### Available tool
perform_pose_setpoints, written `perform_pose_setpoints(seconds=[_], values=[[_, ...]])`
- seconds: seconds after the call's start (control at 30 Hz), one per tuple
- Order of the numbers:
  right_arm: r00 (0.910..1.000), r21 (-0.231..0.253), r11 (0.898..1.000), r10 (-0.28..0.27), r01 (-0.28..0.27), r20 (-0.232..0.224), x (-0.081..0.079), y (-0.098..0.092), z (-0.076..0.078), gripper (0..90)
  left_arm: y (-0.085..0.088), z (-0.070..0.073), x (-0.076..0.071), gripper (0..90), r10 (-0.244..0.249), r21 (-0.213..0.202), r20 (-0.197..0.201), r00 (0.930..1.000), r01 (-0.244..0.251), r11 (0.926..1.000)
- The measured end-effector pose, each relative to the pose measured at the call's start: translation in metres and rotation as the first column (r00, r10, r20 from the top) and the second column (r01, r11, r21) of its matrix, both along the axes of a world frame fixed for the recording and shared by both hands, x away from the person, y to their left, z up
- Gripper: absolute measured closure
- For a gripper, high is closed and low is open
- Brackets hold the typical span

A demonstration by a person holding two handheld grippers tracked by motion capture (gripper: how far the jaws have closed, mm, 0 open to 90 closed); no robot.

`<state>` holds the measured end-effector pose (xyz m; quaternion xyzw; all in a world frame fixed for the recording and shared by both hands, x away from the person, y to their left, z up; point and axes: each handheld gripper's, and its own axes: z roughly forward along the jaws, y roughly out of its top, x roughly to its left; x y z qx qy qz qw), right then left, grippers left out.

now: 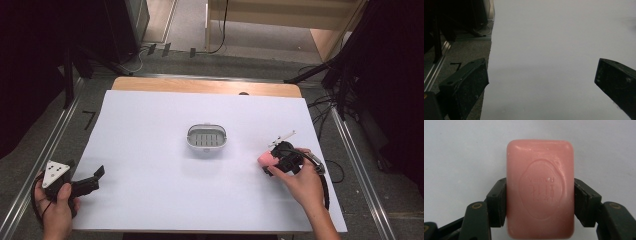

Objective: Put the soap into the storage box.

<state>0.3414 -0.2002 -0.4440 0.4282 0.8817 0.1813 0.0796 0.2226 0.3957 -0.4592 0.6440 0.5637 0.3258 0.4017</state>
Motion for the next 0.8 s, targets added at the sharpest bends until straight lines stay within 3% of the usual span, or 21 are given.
perform_pose_setpoints(seconds=[0.47,0.8], values=[[0.9980,0.012,0.998,0.055,-0.055,0.031,0.006,0.009,0.008,38.3,0.000,0.000,0.000,0.0,0.000,-0.001,0.002,1.0000,0.000,1.0000],[0.9888,0.030,0.992,0.121,-0.124,0.088,0.014,0.017,0.013,38.4,0.000,0.000,0.000,0.0,0.006,-0.003,0.005,1.0000,-0.006,1.0000]])
